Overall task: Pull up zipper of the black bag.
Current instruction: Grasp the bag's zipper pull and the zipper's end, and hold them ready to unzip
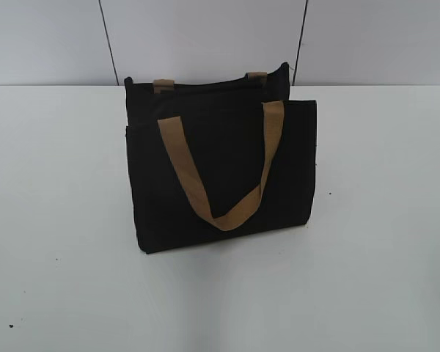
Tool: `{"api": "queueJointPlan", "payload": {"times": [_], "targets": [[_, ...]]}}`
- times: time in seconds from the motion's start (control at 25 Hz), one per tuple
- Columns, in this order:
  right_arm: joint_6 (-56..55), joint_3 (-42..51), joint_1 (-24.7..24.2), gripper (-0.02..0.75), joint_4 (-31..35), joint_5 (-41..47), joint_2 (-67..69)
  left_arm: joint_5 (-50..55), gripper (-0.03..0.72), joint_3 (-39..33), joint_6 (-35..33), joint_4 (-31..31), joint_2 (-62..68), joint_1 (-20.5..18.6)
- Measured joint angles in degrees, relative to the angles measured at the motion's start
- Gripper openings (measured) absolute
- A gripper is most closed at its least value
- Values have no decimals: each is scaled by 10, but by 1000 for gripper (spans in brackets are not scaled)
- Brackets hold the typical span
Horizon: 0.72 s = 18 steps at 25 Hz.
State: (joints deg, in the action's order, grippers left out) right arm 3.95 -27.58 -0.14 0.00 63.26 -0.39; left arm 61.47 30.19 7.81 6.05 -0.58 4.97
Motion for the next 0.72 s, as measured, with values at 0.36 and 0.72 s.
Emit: {"api": "queueJointPlan", "payload": {"times": [0.36, 0.72], "targets": [[0, 0, 0, 545, 0, 0, 0, -1, 237, 0, 0, 0, 5, 0], [0, 0, 0, 545, 0, 0, 0, -178, 259, 37, -40, -48, 144, 0]]}}
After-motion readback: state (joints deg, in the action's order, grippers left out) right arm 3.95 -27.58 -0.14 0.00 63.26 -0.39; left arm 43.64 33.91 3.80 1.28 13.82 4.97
